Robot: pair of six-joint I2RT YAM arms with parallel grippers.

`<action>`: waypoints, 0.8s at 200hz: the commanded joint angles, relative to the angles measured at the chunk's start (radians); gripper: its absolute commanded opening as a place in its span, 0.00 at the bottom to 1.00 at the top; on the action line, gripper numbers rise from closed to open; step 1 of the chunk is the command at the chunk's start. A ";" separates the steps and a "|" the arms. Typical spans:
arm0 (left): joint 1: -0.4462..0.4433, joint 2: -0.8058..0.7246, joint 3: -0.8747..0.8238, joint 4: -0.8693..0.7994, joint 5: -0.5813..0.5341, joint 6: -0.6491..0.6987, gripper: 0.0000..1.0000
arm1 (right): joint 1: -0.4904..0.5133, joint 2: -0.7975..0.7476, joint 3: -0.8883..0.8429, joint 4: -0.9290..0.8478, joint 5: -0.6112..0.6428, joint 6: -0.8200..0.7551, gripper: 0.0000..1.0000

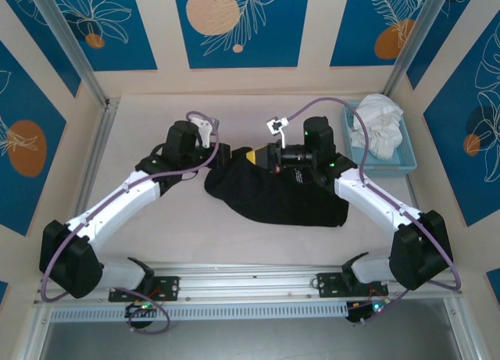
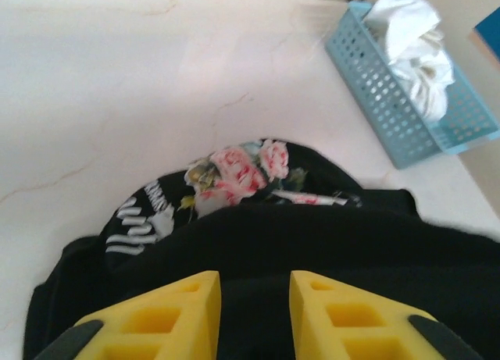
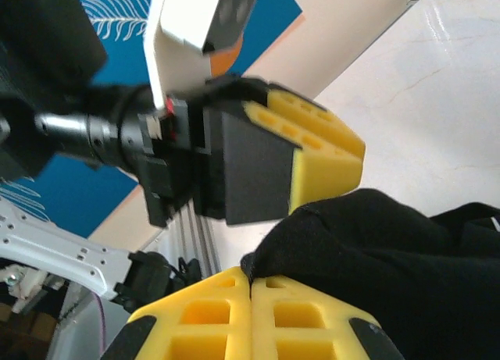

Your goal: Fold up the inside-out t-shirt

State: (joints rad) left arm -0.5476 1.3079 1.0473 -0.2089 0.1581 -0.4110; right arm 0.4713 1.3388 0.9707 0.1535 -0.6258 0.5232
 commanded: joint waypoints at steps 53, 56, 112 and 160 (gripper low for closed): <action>-0.064 -0.206 -0.227 0.204 0.081 0.009 0.52 | -0.030 0.062 0.096 -0.047 0.066 0.231 0.00; -0.071 -0.206 -0.228 0.205 0.081 0.012 0.52 | -0.030 0.063 0.098 -0.048 0.071 0.237 0.00; -0.186 -0.046 -0.147 0.218 0.057 0.069 0.50 | -0.025 0.069 0.103 -0.021 0.107 0.304 0.00; -0.164 0.010 -0.125 0.178 -0.060 0.131 0.00 | -0.077 0.018 0.155 -0.224 0.142 0.168 0.00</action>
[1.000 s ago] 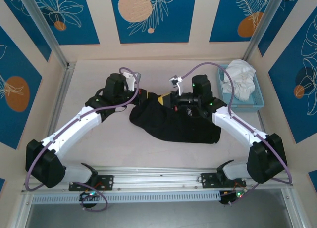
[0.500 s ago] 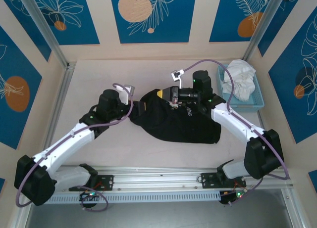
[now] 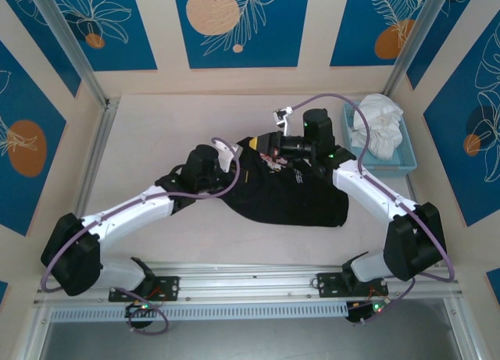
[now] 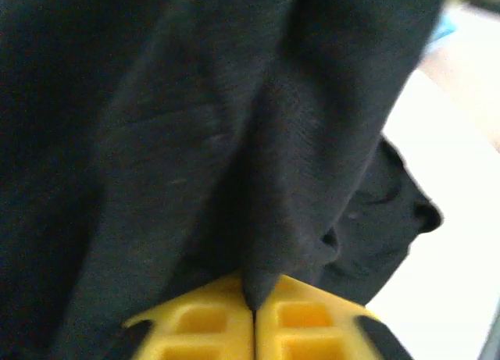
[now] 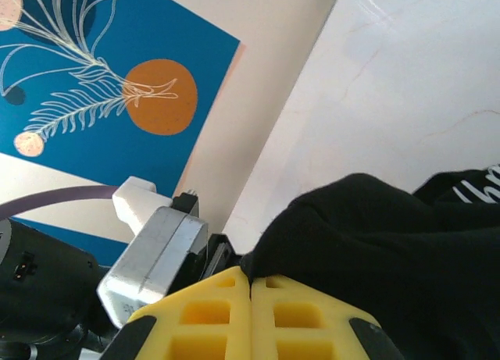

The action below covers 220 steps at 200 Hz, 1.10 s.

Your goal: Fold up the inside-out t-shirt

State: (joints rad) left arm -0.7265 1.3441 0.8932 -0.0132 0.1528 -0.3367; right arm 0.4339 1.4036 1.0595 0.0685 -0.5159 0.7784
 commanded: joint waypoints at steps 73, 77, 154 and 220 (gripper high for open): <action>0.089 -0.137 -0.069 -0.114 -0.097 0.089 0.02 | -0.079 -0.048 0.170 -0.261 -0.009 -0.230 0.00; 0.090 -0.135 -0.069 -0.115 -0.100 0.089 0.03 | -0.078 -0.043 0.172 -0.251 -0.021 -0.226 0.00; 0.091 -0.115 -0.061 -0.016 0.127 0.076 0.00 | 0.003 0.097 0.274 -0.399 0.123 -0.305 0.18; 0.106 -0.149 -0.088 0.022 0.139 0.045 0.00 | 0.048 0.004 0.101 -0.466 0.339 -0.528 0.41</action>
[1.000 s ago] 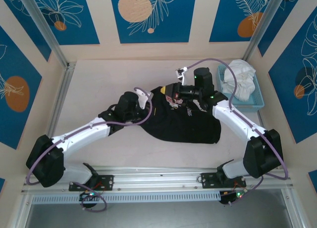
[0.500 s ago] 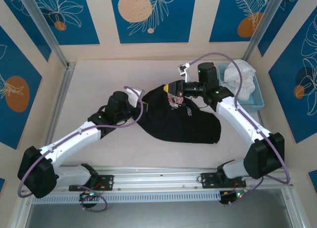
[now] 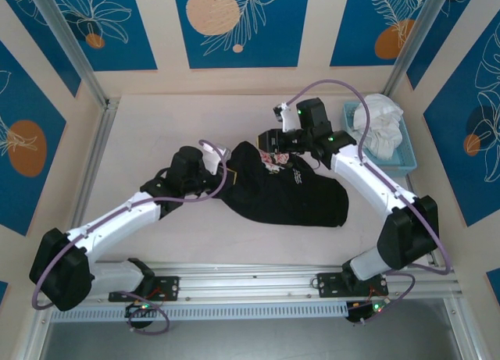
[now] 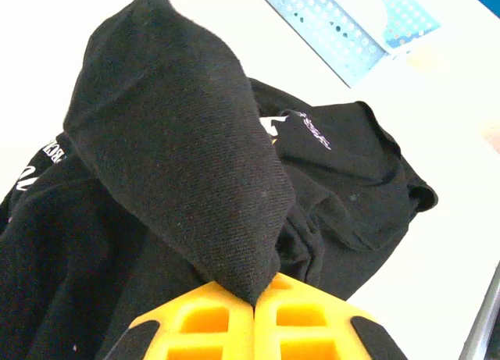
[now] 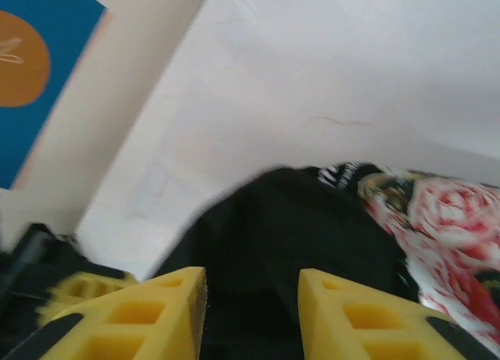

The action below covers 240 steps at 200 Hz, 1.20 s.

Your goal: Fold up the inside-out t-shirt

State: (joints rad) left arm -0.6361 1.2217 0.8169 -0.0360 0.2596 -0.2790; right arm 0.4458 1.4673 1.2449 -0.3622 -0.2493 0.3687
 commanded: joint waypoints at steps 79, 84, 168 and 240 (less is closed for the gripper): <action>0.020 -0.039 -0.011 0.038 0.030 -0.019 0.00 | 0.170 0.174 -0.100 0.106 0.189 -0.154 0.53; 0.021 -0.044 -0.013 0.035 0.023 -0.019 0.00 | 0.172 0.187 -0.090 0.106 0.192 -0.157 0.50; 0.089 -0.057 -0.056 -0.011 -0.205 -0.094 0.00 | 0.001 -0.067 -0.239 0.333 -0.356 -0.025 0.00; 0.070 0.009 0.020 -0.197 -0.344 -0.026 0.32 | -0.029 -0.040 -0.225 0.466 -0.555 0.095 0.00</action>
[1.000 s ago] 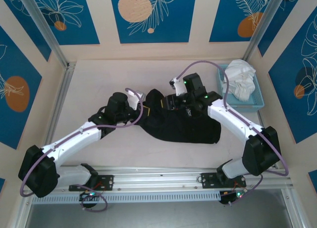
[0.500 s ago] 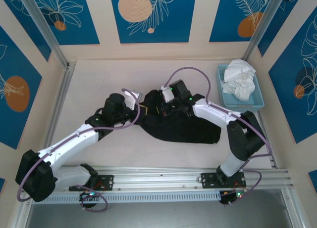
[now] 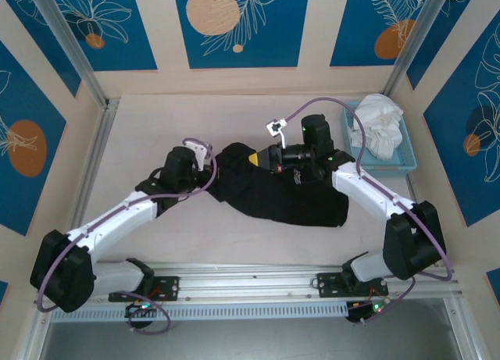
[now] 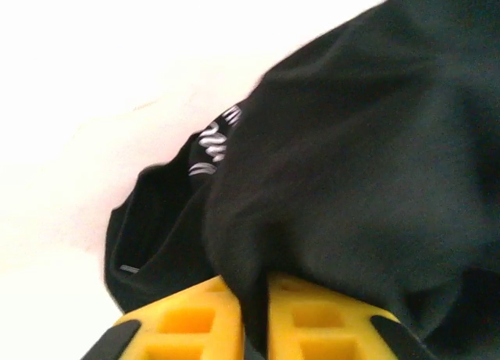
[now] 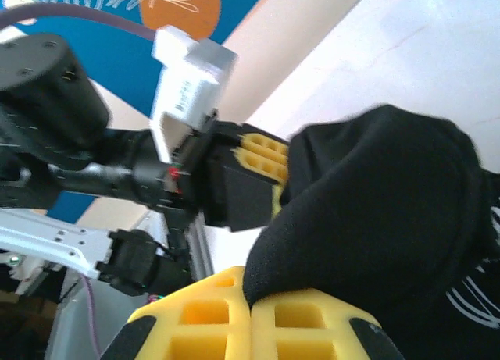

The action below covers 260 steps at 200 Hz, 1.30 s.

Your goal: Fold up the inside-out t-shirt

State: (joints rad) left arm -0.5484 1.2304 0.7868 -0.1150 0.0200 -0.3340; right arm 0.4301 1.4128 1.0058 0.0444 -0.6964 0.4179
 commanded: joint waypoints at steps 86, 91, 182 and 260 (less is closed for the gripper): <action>-0.101 -0.021 0.140 -0.081 0.071 0.052 0.70 | -0.017 0.022 0.015 0.034 -0.066 0.036 0.00; -0.101 -0.004 0.148 -0.081 0.073 0.049 0.70 | -0.017 0.019 0.015 0.030 -0.066 0.034 0.00; -0.025 -0.016 0.065 0.208 0.539 -0.018 0.00 | -0.040 -0.056 -0.007 -0.244 0.388 0.015 0.06; 0.009 -0.031 0.022 0.333 0.661 -0.101 0.00 | 0.117 -0.195 -0.062 -0.229 0.536 -0.314 0.37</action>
State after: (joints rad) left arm -0.5518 1.1988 0.8204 0.1455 0.6147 -0.4076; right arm 0.4938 1.3033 0.9703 -0.1722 -0.2253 0.2825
